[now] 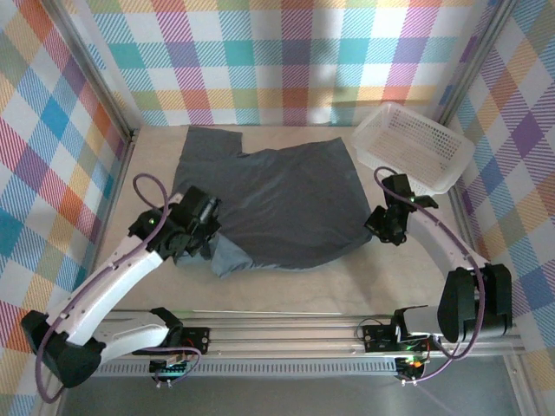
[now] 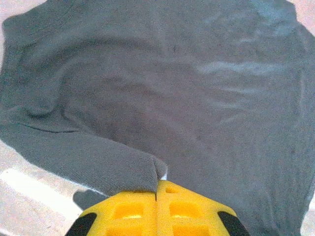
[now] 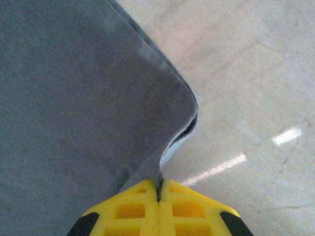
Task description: Fold and stack the t-shirts
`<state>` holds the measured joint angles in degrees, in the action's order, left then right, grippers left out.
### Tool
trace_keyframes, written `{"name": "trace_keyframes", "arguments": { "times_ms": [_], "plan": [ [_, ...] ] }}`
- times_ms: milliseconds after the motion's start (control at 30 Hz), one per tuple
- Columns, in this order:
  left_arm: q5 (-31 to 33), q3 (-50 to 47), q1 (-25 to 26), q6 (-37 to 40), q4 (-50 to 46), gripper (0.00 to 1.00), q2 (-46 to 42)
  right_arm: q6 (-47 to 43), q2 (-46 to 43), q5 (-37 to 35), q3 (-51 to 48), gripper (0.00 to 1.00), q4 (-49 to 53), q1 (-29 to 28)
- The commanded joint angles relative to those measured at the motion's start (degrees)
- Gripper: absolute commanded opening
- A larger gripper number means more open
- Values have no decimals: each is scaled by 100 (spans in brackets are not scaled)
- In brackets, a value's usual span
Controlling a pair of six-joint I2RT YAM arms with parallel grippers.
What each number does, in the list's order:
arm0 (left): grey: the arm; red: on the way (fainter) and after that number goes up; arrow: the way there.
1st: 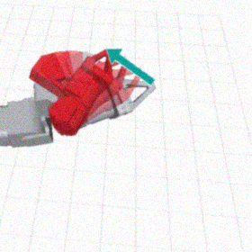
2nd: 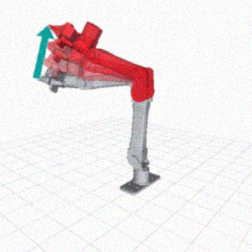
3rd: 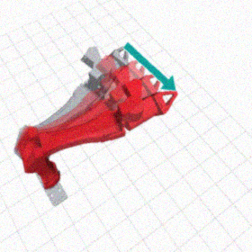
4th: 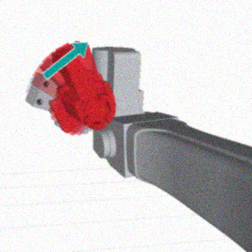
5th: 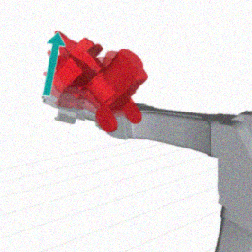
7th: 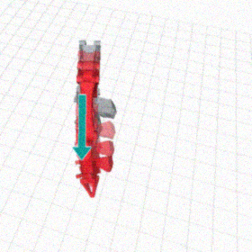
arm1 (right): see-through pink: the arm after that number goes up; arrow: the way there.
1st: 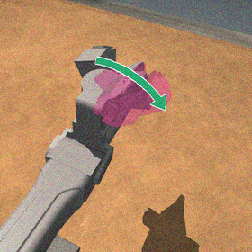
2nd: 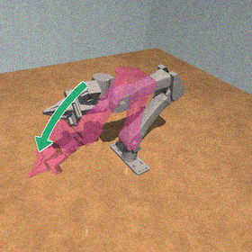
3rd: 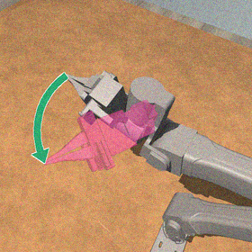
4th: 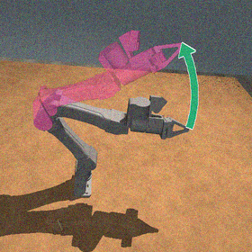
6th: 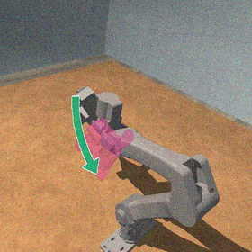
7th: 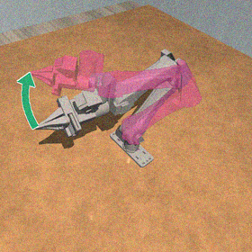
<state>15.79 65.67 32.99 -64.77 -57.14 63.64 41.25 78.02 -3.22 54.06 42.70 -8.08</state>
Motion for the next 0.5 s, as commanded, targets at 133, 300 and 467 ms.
{"name": "trace_keyframes", "arguments": {
  "times_ms": [133, 300, 467],
  "plan": [
    [-557, 694, -1020, 1462, 542, 0, 691, -108, 917, 172, 1160, 0, -17, 78],
    [-803, 891, -1573, 1840, 731, 0, 1035, -244, 1615, 357, 1860, 0, -4, 76],
    [-898, 934, -1958, 1989, 809, 0, 1289, -422, 2300, 467, 2417, 0, 53, 69]
  ]
}}
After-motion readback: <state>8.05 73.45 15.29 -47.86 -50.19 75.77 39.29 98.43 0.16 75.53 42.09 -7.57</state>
